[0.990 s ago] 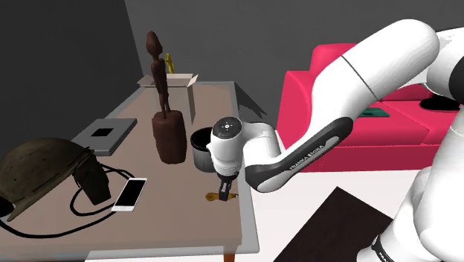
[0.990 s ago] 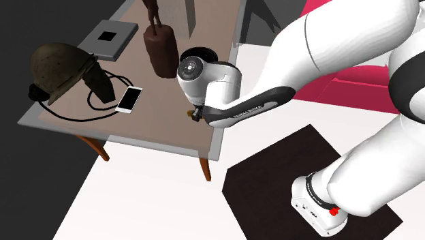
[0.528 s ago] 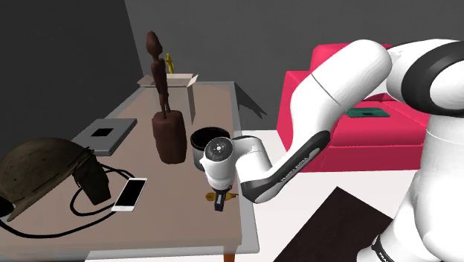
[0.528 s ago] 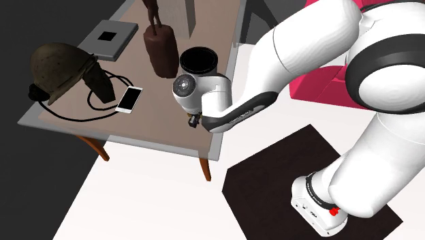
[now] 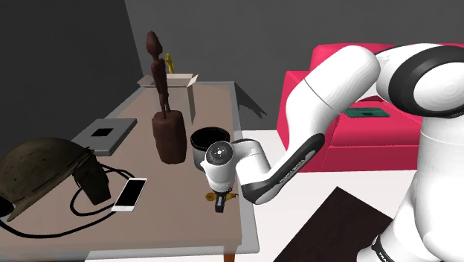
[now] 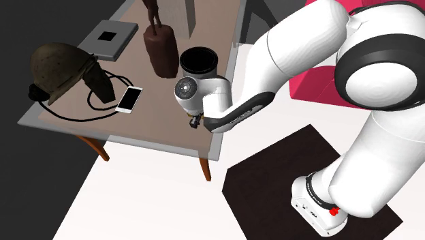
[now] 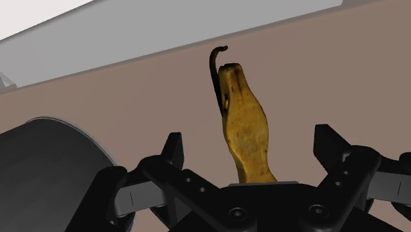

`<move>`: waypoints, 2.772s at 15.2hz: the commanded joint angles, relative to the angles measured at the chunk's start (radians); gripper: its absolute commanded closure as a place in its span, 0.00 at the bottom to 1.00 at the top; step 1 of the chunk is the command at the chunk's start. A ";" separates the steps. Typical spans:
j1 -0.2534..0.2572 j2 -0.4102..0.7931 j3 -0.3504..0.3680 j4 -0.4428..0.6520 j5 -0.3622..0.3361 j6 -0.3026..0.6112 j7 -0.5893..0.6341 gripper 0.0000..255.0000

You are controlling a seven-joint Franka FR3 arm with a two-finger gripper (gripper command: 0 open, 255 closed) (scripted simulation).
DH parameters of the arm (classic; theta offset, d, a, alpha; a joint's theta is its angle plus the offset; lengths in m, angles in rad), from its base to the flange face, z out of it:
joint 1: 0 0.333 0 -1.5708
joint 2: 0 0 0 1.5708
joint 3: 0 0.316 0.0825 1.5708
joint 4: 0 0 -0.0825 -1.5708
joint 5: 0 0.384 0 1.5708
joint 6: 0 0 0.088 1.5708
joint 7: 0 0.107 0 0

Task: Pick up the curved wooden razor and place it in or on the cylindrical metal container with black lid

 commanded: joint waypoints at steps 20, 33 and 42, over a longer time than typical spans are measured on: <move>-0.023 -0.090 0.037 -0.006 0.098 -0.059 -0.091 1.00; -0.042 -0.220 0.072 0.017 0.243 -0.172 -0.228 1.00; -0.045 -0.292 0.082 0.057 0.321 -0.262 -0.308 1.00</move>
